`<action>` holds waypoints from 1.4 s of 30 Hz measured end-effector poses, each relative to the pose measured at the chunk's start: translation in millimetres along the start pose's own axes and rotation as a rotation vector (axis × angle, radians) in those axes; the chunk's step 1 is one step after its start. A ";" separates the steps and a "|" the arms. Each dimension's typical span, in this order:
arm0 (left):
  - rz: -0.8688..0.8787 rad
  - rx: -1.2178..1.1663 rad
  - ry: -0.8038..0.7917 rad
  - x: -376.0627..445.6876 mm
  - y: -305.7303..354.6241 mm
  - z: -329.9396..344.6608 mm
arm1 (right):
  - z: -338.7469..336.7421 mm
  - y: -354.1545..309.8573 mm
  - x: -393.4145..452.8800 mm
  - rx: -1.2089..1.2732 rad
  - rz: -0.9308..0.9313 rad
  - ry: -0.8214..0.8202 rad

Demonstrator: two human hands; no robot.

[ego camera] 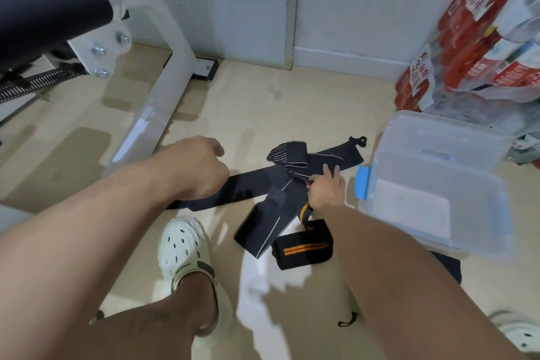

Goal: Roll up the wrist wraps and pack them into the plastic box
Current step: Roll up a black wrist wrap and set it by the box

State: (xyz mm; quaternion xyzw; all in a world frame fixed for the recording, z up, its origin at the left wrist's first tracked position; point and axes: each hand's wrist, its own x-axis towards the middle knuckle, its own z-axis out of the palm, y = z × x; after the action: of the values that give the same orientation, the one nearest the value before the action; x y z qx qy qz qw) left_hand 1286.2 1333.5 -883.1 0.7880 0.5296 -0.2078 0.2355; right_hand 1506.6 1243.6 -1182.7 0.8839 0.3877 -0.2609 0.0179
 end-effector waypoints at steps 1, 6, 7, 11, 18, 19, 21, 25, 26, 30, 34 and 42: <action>-0.001 0.002 -0.006 0.8 -0.1 0.8 | -0.9 2.7 5.6 0.021 0.002 -0.072; -0.002 0.024 -0.036 5.4 3.7 -1.7 | 17.0 3.0 -6.8 -0.019 -0.028 -0.174; 0.003 0.028 -0.034 5.8 5.7 -2.5 | 24.0 2.7 -14.8 -0.049 -0.044 -0.134; 0.038 0.018 -0.032 5.0 17.1 -3.2 | 57.6 6.8 -44.1 -0.031 -0.206 0.077; 0.092 0.026 -0.014 -1.1 36.5 -5.5 | 66.3 -1.2 -87.3 -0.044 -0.437 -0.170; 0.099 0.032 -0.009 -3.0 39.9 -5.7 | 64.5 -2.2 -90.7 -0.031 -0.457 -0.241; 0.109 0.044 0.000 -6.1 46.9 -6.6 | 55.3 -2.4 -97.0 0.030 -0.445 -0.442; 0.120 0.046 0.008 -8.2 56.0 -6.0 | 11.8 -21.9 -102.8 0.172 -0.349 -0.703; 0.118 0.048 0.004 -8.6 56.4 -5.4 | 4.9 -27.0 -99.9 0.260 -0.251 -0.642; 0.106 0.058 -0.010 -11.0 53.4 -4.3 | 11.4 -24.0 -77.1 0.484 -0.053 -0.053; 0.093 0.070 -0.048 -10.8 48.2 -6.3 | 38.7 -36.1 -77.4 0.280 -0.024 -0.159; 0.102 0.078 -0.060 -8.8 43.8 -9.6 | 91.1 -44.9 -101.3 0.273 0.047 -0.053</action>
State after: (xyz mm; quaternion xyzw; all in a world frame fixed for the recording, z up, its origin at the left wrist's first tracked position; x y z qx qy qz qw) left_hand 1324.7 1318.4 -863.7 0.8160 0.4730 -0.2395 0.2304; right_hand 1377.6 1185.1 -1205.6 0.8797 0.3272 -0.3341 -0.0863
